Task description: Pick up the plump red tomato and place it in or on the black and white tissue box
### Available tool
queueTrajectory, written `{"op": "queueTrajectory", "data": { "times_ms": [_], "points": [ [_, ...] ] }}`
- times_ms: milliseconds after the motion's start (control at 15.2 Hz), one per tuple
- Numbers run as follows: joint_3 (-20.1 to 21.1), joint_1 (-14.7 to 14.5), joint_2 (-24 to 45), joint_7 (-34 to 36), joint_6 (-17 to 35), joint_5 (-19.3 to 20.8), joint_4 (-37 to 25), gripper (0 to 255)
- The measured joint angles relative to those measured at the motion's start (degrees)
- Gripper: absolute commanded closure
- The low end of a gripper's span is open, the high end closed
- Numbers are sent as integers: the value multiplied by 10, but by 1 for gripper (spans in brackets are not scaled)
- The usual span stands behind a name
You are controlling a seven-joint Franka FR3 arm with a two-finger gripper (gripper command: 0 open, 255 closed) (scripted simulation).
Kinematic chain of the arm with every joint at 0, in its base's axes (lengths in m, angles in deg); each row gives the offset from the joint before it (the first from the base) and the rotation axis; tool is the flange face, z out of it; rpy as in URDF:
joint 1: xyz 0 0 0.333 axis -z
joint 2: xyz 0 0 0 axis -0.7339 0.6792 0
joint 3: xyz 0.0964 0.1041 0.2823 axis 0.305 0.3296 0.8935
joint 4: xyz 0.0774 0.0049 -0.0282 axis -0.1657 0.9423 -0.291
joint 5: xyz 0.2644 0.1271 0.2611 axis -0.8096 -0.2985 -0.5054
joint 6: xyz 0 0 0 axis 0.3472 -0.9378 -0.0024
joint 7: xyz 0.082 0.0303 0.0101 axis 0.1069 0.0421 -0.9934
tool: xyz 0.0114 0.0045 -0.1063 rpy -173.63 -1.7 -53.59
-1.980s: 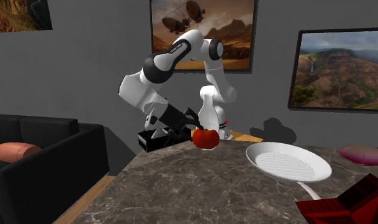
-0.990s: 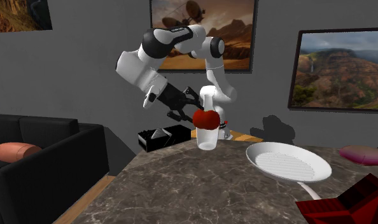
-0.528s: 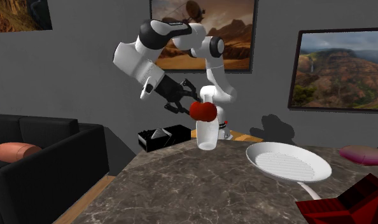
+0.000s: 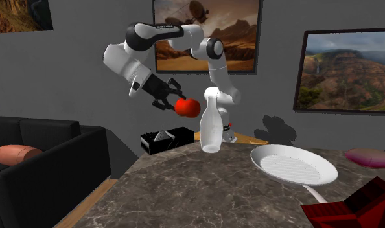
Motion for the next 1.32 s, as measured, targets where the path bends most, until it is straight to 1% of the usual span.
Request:
{"op": "queueTrajectory", "data": {
  "times_ms": [66, 330, 462, 660, 792, 1188, 1254, 1320],
  "points": [
    [-5, 8, 5, -14, -5, 8, -3, 255],
    [-22, 43, 34, -51, -50, 32, -58, 255],
    [-32, 61, 41, -78, -68, 49, -73, 255],
    [-40, 86, 71, -104, -96, 62, -122, 255],
    [-43, 91, 72, -118, -93, 72, -115, 255],
    [-44, 89, 78, -137, -55, 81, -79, 255],
    [-44, 89, 78, -137, -55, 81, -79, 0],
    [-44, 89, 78, -137, -55, 81, -79, 0]
  ]
}}
